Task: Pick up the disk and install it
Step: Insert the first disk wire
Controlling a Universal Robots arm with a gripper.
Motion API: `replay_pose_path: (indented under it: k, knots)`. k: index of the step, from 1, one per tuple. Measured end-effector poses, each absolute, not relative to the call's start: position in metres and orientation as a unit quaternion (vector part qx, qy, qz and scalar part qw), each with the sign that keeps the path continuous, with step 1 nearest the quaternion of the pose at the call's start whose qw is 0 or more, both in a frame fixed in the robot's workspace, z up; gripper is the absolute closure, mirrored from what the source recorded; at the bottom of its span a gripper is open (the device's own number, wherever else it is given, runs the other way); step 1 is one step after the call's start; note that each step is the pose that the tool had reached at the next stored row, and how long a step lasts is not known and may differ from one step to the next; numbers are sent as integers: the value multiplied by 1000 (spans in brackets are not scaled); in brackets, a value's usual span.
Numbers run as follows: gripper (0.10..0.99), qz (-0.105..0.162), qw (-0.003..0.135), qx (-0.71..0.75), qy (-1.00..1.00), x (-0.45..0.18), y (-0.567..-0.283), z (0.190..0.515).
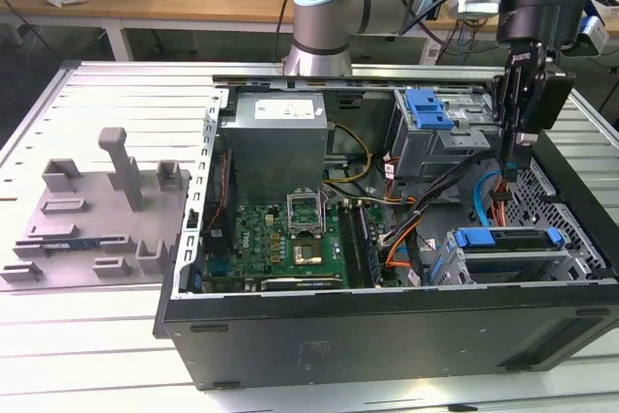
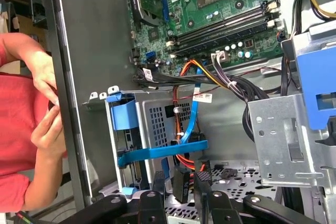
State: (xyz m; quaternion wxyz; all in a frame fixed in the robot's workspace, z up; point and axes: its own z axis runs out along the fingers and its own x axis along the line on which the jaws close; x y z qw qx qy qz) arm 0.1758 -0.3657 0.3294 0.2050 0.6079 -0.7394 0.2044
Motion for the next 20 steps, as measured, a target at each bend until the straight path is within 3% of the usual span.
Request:
replay_pose_path:
  k: [20]
  knots:
    - [733, 230, 224, 600, -732, 176, -356, 324]
